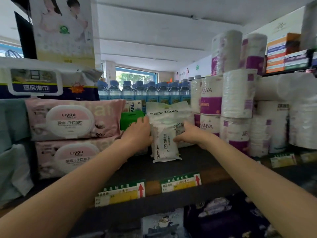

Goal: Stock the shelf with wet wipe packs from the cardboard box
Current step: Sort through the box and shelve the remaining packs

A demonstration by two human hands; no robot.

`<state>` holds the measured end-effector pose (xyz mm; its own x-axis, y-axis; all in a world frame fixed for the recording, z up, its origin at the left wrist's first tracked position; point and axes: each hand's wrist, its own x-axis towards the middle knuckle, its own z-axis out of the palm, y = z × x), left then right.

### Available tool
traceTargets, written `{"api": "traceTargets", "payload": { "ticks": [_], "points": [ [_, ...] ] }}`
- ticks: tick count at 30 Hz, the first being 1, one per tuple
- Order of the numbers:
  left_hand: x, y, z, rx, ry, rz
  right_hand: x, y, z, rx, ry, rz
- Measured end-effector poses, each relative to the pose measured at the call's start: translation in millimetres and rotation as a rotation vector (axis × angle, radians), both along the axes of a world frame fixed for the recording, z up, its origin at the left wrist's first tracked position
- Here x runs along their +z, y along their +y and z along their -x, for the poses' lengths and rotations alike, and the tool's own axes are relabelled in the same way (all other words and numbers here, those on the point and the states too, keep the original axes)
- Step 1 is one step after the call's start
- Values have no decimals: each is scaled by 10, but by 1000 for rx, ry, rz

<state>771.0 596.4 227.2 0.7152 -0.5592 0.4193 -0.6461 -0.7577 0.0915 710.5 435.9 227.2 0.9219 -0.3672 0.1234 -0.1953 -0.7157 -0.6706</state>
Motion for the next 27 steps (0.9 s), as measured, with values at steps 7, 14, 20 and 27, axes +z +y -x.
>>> {"api": "traceTargets", "payload": {
  "ticks": [7,14,20,27],
  "points": [
    [-136,-227,779,-487,-173,265,-38,129,1198,-175,-193,14],
    [-1254,-577,2474,-1118,51,-87,-941,597,3396,-527,108,28],
    [-2575,-416,4234,-1455,214,-529,-2202,1319,5936,-1005,467,-258],
    [-3912,58,5936,-1704,210,-930,-3536,2628,7993,-1424,616,-664]
  ]
}}
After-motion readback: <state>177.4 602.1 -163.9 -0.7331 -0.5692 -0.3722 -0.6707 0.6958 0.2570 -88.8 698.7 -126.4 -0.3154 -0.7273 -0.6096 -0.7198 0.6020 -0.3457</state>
